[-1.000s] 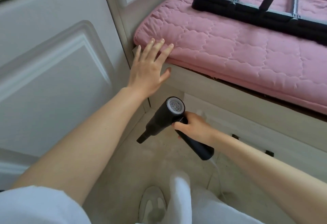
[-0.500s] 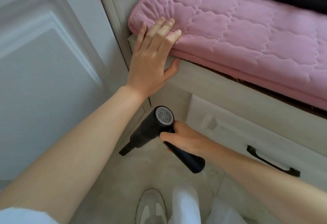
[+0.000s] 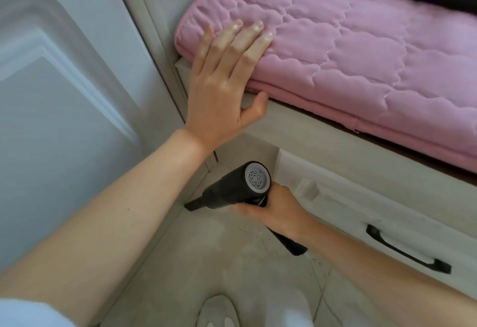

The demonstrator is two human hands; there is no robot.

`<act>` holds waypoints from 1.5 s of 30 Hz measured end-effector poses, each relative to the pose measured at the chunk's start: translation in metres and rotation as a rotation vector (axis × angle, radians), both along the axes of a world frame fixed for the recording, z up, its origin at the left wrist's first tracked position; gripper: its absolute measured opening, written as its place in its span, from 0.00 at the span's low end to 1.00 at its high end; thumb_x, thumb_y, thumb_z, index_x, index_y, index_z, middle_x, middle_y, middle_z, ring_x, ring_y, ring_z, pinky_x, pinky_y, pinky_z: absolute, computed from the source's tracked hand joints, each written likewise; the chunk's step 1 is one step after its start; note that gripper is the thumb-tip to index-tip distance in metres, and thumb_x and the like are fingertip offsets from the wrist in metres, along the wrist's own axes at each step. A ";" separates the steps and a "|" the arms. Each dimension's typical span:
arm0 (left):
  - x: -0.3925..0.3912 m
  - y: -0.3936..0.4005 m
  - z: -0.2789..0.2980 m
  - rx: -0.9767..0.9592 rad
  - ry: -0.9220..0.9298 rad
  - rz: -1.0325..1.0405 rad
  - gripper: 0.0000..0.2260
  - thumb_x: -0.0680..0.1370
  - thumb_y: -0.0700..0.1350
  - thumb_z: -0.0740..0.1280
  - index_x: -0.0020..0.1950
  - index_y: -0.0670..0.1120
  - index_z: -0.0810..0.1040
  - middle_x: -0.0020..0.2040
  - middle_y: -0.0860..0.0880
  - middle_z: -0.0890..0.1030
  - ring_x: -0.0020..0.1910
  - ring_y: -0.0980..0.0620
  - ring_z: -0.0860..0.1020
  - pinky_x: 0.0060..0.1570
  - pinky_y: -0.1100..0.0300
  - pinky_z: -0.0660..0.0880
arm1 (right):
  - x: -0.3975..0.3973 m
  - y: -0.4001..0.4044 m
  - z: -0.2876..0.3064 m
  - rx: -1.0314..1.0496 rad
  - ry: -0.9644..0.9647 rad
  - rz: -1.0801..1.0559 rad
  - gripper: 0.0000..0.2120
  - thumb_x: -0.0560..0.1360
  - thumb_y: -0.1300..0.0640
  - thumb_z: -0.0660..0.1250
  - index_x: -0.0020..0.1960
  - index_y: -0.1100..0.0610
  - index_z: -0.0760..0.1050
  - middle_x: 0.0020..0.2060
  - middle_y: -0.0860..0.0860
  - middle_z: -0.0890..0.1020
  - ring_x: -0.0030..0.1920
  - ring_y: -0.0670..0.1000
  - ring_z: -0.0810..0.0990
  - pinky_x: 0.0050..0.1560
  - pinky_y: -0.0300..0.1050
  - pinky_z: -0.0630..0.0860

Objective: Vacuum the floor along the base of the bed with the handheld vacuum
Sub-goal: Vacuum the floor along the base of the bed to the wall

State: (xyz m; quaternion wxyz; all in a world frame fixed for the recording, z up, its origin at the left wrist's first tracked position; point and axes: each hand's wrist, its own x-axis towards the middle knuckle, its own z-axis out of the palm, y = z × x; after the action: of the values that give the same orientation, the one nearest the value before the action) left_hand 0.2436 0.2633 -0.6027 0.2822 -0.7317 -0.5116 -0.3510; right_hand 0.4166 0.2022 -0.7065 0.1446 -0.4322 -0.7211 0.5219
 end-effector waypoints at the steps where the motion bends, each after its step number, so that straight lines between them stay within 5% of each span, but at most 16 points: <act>1: 0.001 0.000 -0.001 0.001 -0.009 0.000 0.25 0.79 0.52 0.60 0.71 0.39 0.75 0.70 0.41 0.75 0.72 0.39 0.70 0.73 0.35 0.60 | 0.002 0.003 -0.001 0.021 -0.021 -0.019 0.21 0.67 0.47 0.74 0.59 0.47 0.76 0.49 0.44 0.82 0.50 0.40 0.79 0.49 0.37 0.77; 11: 0.004 0.007 -0.013 0.084 0.000 0.047 0.24 0.78 0.52 0.58 0.68 0.40 0.77 0.68 0.41 0.78 0.69 0.39 0.73 0.71 0.41 0.64 | 0.008 0.013 -0.002 0.109 -0.046 -0.127 0.20 0.69 0.50 0.73 0.59 0.50 0.75 0.48 0.47 0.82 0.49 0.44 0.79 0.50 0.38 0.76; 18: 0.006 0.019 -0.025 0.213 0.012 0.080 0.28 0.82 0.58 0.50 0.64 0.41 0.80 0.64 0.41 0.80 0.65 0.39 0.76 0.69 0.42 0.66 | 0.007 0.017 -0.004 0.190 -0.012 -0.187 0.22 0.68 0.50 0.73 0.61 0.49 0.73 0.47 0.42 0.79 0.49 0.39 0.77 0.47 0.28 0.72; 28: 0.006 0.022 -0.030 0.267 0.015 0.089 0.26 0.82 0.57 0.50 0.65 0.42 0.77 0.64 0.41 0.80 0.65 0.40 0.75 0.69 0.42 0.66 | 0.018 0.016 -0.008 0.328 -0.072 -0.177 0.31 0.67 0.45 0.73 0.66 0.50 0.69 0.59 0.46 0.78 0.60 0.46 0.75 0.59 0.43 0.75; 45: 0.006 0.019 -0.028 0.238 0.008 0.094 0.26 0.82 0.57 0.50 0.66 0.43 0.77 0.66 0.42 0.79 0.67 0.40 0.74 0.70 0.42 0.65 | 0.009 0.010 -0.010 0.437 -0.143 -0.181 0.30 0.69 0.43 0.71 0.66 0.54 0.69 0.56 0.50 0.80 0.55 0.52 0.79 0.51 0.50 0.79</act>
State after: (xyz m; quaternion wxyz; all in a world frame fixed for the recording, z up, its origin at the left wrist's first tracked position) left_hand 0.2491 0.2827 -0.6309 0.3850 -0.6697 -0.4990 -0.3928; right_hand 0.4256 0.2118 -0.7167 0.2293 -0.4894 -0.7836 0.3065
